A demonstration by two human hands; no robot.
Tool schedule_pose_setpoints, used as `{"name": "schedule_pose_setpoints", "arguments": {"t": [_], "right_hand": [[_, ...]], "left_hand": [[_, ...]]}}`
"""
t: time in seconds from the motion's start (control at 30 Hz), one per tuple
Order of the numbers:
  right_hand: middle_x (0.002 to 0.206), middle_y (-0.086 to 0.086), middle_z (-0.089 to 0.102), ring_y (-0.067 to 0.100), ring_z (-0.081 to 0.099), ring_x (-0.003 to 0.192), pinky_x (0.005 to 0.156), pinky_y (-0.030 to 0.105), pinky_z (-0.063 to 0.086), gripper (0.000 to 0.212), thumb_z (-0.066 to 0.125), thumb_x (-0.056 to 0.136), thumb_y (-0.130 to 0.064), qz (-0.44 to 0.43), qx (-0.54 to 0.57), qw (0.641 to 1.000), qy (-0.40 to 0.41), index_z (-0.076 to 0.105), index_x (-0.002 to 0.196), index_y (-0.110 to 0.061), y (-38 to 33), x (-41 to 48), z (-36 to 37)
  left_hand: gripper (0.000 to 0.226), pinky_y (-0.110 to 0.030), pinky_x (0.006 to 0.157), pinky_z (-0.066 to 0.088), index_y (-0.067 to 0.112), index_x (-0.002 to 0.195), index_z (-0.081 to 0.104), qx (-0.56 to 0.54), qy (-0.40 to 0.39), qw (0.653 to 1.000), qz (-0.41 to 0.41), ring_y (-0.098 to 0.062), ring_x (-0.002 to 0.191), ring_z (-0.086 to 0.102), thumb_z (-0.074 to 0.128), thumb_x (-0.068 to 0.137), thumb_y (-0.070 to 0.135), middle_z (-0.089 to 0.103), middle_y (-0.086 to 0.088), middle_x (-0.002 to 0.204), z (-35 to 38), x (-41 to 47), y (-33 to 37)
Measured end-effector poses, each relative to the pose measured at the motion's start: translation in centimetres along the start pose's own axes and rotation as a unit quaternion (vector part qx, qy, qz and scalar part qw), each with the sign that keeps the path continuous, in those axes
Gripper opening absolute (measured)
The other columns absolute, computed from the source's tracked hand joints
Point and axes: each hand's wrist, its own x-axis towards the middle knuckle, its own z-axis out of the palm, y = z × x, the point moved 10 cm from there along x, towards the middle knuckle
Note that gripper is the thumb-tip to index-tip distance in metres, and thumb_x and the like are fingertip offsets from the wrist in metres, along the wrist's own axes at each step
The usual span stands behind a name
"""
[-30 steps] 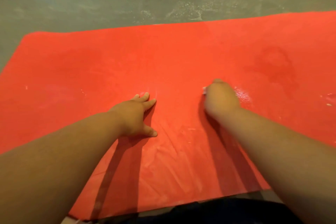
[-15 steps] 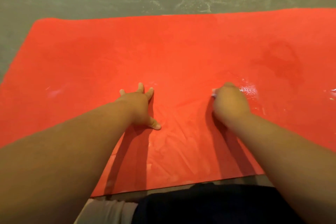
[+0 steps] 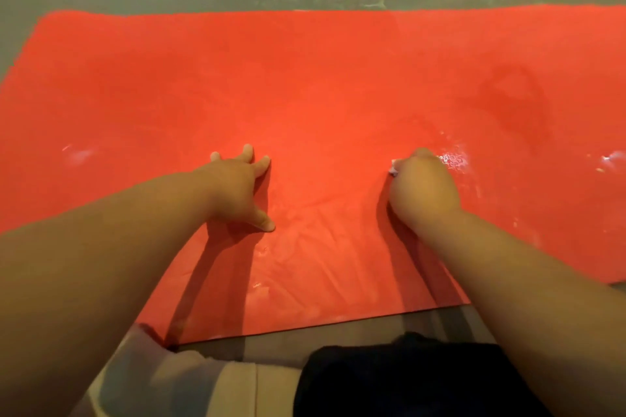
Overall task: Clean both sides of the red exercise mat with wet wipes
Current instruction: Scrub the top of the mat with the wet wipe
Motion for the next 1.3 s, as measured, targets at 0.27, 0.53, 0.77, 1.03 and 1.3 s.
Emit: {"name": "schedule_pose_setpoints", "arguments": {"t": [0.27, 0.53, 0.77, 1.03, 1.3], "right_hand": [[0.102, 0.013, 0.057, 0.032, 0.058, 0.097, 0.078, 0.035, 0.042, 0.029, 0.044, 0.097, -0.025, -0.195, 0.056, 0.977, -0.06, 0.067, 0.1, -0.008, -9.5, -3.5, 2.7], [0.105, 0.017, 0.061, 0.032, 0.061, 0.098, 0.079, 0.033, 0.047, 0.023, 0.047, 0.092, -0.014, -0.044, 0.037, 0.998, -0.028, 0.067, 0.1, -0.005, -4.9, -4.1, 1.5], [0.108, 0.016, 0.064, 0.032, 0.058, 0.103, 0.081, 0.032, 0.044, 0.026, 0.051, 0.094, -0.028, -0.154, 0.058, 0.98, -0.115, 0.066, 0.102, -0.009, -9.8, -6.3, 2.9], [0.111, 0.02, 0.063, 0.034, 0.059, 0.104, 0.084, 0.034, 0.047, 0.025, 0.05, 0.094, -0.019, 0.012, 0.003, 0.997, -0.081, 0.065, 0.106, -0.004, -0.7, -5.5, 1.7], [0.109, 0.015, 0.064, 0.031, 0.058, 0.104, 0.081, 0.031, 0.045, 0.019, 0.051, 0.092, -0.024, -0.118, 0.023, 0.98, -0.156, 0.063, 0.099, -0.01, -5.8, -8.0, 2.8]], "left_hand": [[0.131, -0.05, 0.114, 0.02, 0.03, 0.152, -0.012, 0.025, -0.014, 1.0, 0.012, -0.048, 0.143, 0.001, 0.078, 0.062, 0.062, -0.018, 0.0, 0.16, 1.0, -1.0, -0.2], [0.119, -0.046, 0.116, 0.014, 0.029, 0.154, 0.003, -0.014, 0.019, 0.999, 0.026, -0.047, 0.144, 0.002, 0.08, 0.066, 0.054, -0.009, -0.005, 0.161, 1.1, -2.0, 0.4], [0.117, -0.046, 0.117, 0.017, 0.033, 0.153, 0.0, -0.016, -0.005, 0.998, 0.055, -0.041, 0.146, -0.003, 0.077, 0.068, 0.058, -0.015, 0.003, 0.16, 3.8, -4.6, 1.0], [0.129, -0.051, 0.116, 0.021, 0.028, 0.152, -0.012, -0.002, -0.044, 0.999, 0.027, -0.048, 0.143, -0.005, 0.08, 0.066, 0.055, -0.022, -0.004, 0.159, 4.8, -5.6, 2.7], [0.133, -0.056, 0.115, 0.018, 0.031, 0.151, -0.015, -0.031, -0.045, 0.998, 0.014, -0.051, 0.14, -0.011, 0.085, 0.064, 0.046, -0.026, -0.001, 0.157, 4.8, -4.8, 2.4]]}}
